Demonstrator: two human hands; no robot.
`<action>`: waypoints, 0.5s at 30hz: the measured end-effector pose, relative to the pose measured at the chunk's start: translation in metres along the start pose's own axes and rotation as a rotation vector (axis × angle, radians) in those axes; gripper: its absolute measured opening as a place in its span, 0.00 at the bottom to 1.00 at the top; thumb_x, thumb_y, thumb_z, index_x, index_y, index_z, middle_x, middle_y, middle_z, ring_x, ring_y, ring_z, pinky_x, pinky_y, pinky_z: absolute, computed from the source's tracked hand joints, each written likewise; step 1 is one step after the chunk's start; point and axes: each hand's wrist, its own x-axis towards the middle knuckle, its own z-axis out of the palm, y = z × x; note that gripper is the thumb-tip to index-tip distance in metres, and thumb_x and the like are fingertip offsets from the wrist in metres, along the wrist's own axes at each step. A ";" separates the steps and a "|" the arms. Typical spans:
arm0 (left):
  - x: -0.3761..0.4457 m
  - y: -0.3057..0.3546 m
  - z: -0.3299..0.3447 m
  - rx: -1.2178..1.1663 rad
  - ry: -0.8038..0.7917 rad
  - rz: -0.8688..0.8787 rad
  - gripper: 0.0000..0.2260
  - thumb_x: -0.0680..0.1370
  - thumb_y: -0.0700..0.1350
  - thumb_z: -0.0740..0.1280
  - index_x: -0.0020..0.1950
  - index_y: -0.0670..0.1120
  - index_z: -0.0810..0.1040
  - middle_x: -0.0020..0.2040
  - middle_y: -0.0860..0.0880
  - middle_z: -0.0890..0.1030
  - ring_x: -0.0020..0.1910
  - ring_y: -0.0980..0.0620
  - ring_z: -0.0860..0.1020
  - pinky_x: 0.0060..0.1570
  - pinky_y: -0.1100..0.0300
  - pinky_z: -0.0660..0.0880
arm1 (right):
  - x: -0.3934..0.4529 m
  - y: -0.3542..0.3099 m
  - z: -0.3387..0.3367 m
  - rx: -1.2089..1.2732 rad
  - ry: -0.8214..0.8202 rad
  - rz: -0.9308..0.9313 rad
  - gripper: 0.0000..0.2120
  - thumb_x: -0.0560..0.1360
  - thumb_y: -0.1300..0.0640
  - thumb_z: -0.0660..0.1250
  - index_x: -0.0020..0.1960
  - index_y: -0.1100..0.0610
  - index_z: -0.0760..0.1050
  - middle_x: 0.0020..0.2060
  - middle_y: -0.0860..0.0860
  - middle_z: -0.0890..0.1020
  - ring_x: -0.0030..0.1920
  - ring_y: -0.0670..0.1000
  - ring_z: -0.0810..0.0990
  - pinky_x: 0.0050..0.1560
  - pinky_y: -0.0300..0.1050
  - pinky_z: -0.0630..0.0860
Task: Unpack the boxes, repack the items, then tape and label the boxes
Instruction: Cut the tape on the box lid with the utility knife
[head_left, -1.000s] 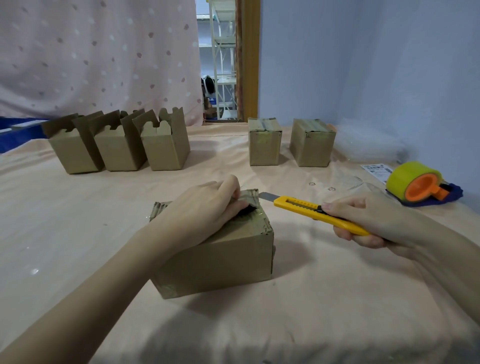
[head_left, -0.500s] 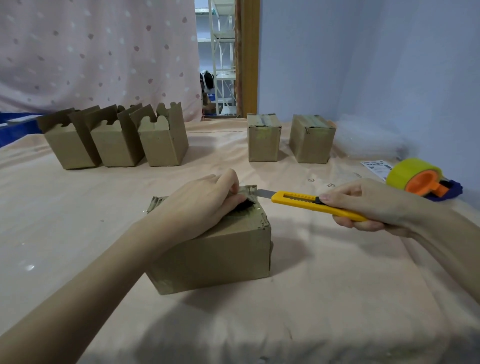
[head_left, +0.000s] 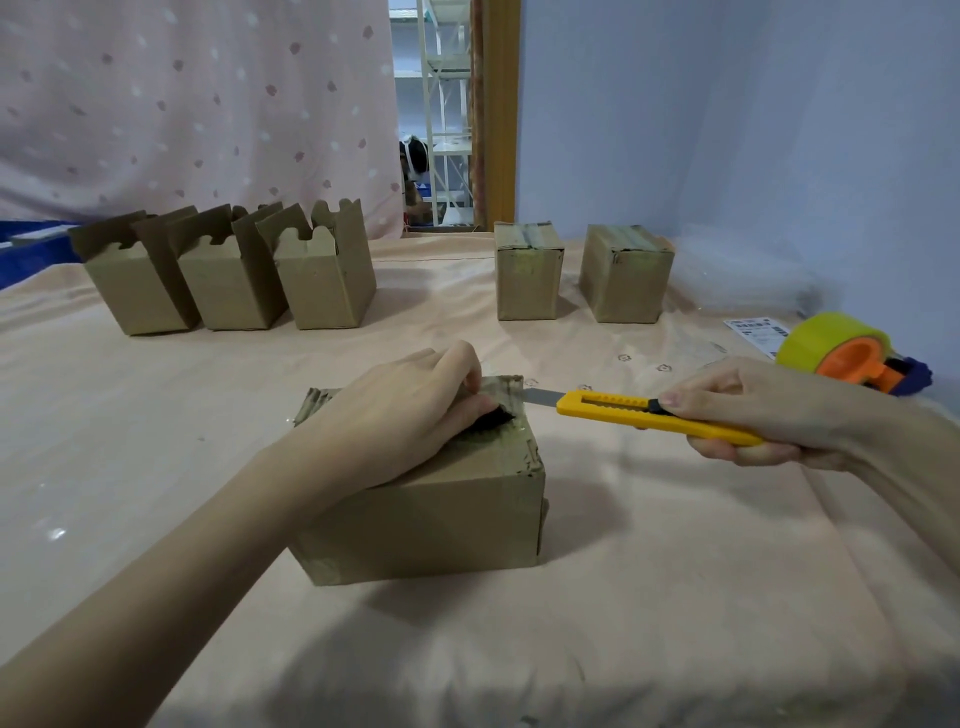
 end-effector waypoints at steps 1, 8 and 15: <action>0.001 0.001 0.000 0.018 -0.005 -0.008 0.12 0.80 0.57 0.55 0.53 0.49 0.66 0.51 0.50 0.77 0.49 0.51 0.73 0.48 0.54 0.69 | 0.000 0.004 -0.004 -0.002 -0.014 -0.004 0.06 0.77 0.56 0.68 0.46 0.44 0.78 0.32 0.51 0.74 0.20 0.42 0.71 0.21 0.35 0.67; 0.005 -0.002 0.000 0.042 0.000 -0.054 0.12 0.81 0.55 0.55 0.55 0.48 0.66 0.54 0.48 0.77 0.51 0.49 0.73 0.48 0.55 0.67 | -0.013 0.004 0.004 -0.129 0.018 -0.114 0.10 0.77 0.47 0.65 0.38 0.40 0.78 0.32 0.49 0.79 0.24 0.42 0.73 0.23 0.33 0.69; 0.005 -0.003 0.000 0.009 0.028 -0.073 0.13 0.80 0.56 0.57 0.56 0.48 0.69 0.51 0.50 0.78 0.48 0.50 0.75 0.45 0.56 0.70 | -0.056 -0.021 0.007 -0.139 0.280 -0.368 0.04 0.74 0.50 0.69 0.46 0.49 0.81 0.36 0.49 0.85 0.33 0.47 0.83 0.39 0.47 0.81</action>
